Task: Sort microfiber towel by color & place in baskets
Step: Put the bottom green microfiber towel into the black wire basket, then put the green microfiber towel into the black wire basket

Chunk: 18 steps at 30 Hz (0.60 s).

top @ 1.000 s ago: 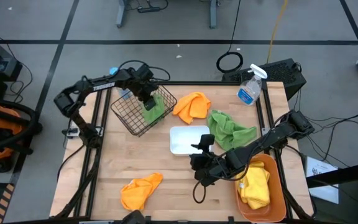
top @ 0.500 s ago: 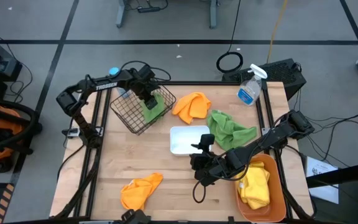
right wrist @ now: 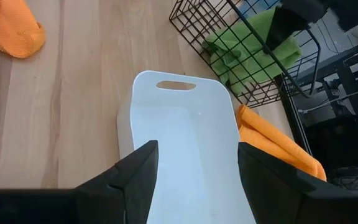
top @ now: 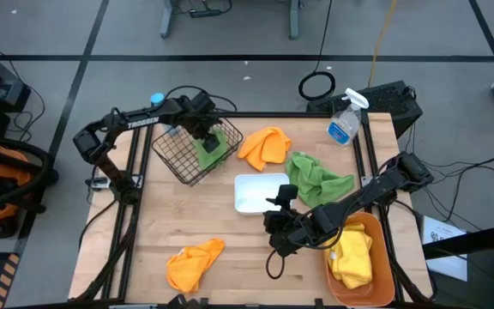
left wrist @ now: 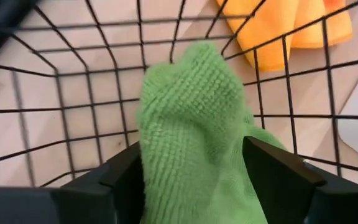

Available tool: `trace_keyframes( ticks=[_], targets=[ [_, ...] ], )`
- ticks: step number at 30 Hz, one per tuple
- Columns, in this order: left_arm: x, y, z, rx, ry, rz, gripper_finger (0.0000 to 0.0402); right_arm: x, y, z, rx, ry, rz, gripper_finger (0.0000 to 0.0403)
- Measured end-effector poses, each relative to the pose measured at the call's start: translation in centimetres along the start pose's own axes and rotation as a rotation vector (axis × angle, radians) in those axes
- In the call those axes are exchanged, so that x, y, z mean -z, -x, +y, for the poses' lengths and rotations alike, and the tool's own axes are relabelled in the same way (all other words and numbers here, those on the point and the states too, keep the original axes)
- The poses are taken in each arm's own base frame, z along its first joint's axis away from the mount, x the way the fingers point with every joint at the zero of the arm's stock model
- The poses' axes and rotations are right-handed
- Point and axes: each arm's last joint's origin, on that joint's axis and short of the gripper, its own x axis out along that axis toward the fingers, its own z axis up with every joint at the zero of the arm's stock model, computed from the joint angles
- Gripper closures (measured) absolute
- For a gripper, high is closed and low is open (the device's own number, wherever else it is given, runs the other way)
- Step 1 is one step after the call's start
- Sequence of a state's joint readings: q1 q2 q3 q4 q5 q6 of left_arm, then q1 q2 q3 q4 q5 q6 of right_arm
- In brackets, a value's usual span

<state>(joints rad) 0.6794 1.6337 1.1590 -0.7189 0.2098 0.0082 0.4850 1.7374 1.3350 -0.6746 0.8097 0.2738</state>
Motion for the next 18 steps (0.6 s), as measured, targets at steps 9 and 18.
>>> trace_keyframes(
  ticks=[9, 18],
  targets=[
    [0.2, 2.8, -1.0, -0.099, -0.031, -0.083, 0.0148, 0.0, 0.0, 0.0, -0.001, -0.005, -0.002, 0.0193],
    [0.5, 5.1, -2.5, -0.213, -0.054, -0.166, 0.0148, 0.0, 0.0, 0.0, 0.0, 0.0, -0.002, 0.0193]
  ],
)
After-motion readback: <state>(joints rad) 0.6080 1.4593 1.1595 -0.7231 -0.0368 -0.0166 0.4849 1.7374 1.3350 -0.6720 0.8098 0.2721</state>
